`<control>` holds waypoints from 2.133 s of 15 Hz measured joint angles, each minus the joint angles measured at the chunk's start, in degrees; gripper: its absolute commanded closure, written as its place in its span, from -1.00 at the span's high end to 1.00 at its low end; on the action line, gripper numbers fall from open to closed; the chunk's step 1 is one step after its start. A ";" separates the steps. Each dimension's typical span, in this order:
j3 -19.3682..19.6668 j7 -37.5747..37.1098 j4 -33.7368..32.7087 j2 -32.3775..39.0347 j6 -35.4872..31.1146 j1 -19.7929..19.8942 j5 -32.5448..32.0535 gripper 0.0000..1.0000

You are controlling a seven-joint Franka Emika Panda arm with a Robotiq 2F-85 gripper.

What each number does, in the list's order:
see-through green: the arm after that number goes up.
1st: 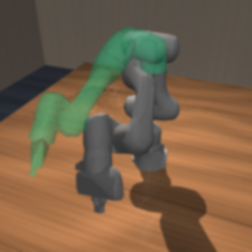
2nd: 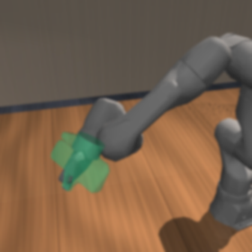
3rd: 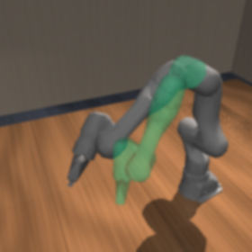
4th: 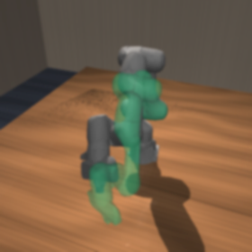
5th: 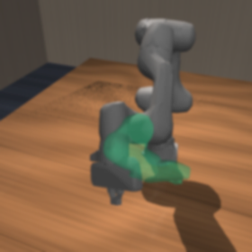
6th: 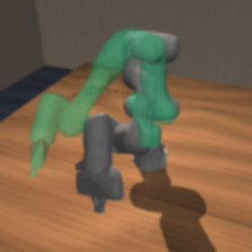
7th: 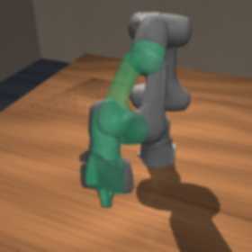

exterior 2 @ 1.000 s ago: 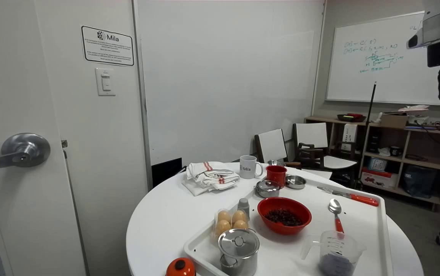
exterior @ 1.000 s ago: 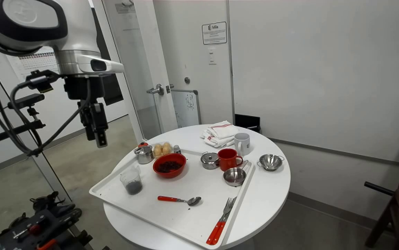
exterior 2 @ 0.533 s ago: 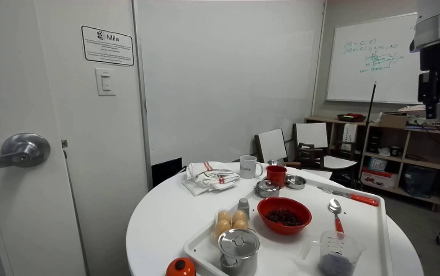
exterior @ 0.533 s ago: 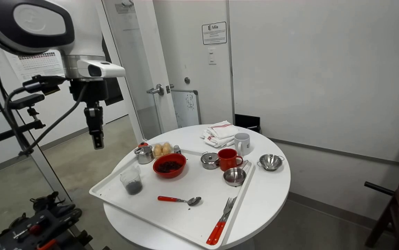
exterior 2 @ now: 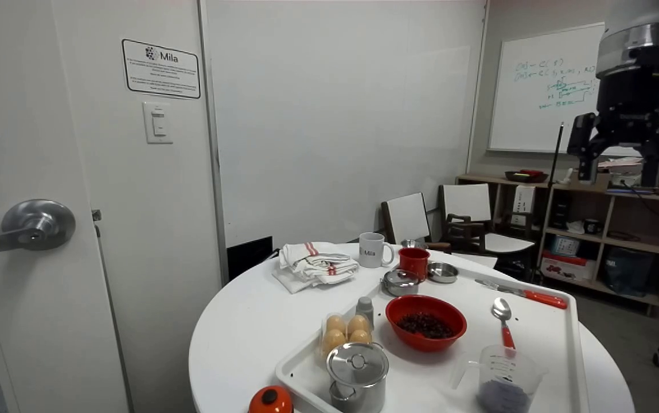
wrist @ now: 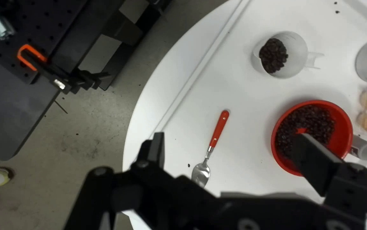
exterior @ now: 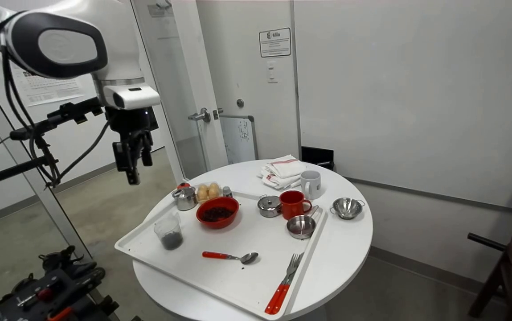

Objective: Pour the contents in the clear jug into the red bowl

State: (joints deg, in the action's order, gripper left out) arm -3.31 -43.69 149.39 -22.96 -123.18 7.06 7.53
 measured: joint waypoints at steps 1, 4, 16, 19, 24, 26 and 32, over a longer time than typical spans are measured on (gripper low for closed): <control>-1.37 -3.75 0.06 -0.01 -1.85 -0.35 0.48 1.00; -9.12 -16.92 0.38 -0.09 -8.13 -0.58 0.76 1.00; -26.59 -52.01 0.56 -1.83 -12.08 4.83 -10.44 1.00; -26.67 -63.77 0.68 0.82 -12.10 5.81 -14.75 1.00; -27.48 -80.96 0.10 5.62 -12.09 7.14 -17.50 1.00; -25.62 -88.55 -0.64 8.06 -12.09 5.99 -19.62 1.00; -28.80 -106.82 -5.11 14.62 -11.61 7.80 -18.25 1.00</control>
State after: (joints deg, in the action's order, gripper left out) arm -32.12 -150.51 144.27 -8.35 -134.79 14.86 -10.72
